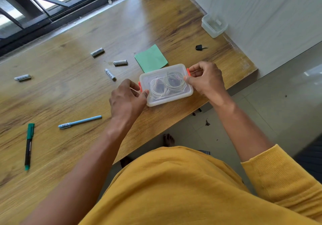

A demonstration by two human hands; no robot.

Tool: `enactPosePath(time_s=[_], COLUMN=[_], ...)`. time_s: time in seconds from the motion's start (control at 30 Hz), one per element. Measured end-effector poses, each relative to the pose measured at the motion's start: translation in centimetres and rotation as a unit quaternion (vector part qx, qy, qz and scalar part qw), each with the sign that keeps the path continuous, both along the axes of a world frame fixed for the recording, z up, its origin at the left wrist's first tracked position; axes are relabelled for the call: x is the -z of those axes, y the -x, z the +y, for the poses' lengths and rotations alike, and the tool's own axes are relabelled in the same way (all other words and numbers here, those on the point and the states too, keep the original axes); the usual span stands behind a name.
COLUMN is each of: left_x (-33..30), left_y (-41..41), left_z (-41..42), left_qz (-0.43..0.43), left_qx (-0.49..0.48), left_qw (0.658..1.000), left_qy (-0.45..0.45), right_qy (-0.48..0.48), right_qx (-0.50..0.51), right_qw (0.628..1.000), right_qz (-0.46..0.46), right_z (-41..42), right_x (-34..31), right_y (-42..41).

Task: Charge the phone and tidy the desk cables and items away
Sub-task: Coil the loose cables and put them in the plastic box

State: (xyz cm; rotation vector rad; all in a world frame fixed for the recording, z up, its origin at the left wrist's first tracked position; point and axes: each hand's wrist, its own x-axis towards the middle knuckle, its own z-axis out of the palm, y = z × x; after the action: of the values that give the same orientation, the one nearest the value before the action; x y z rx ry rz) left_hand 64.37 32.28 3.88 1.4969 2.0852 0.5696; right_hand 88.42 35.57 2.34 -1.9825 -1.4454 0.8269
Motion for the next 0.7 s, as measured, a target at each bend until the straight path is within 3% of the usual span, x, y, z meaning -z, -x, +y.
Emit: enactPosePath(time_s=[0.33, 0.7], left_x=[-1.5, -4.0], left_y=[-0.2, -2.0], left_z=[2.0, 10.8], left_qz=[-0.075, -0.098], left_qx=[-0.015, -0.010], left_qw=[0.997, 0.989], left_qy=[-0.030, -0.112], right_qy=[0.009, -0.045], right_qx=[0.031, 0.086], right_qw=[0.996, 0.985], right_qz=[0.081, 0.143], right_z=[1.4, 7.1], right_x=[-1.6, -3.9], right_y=[-0.6, 0.0])
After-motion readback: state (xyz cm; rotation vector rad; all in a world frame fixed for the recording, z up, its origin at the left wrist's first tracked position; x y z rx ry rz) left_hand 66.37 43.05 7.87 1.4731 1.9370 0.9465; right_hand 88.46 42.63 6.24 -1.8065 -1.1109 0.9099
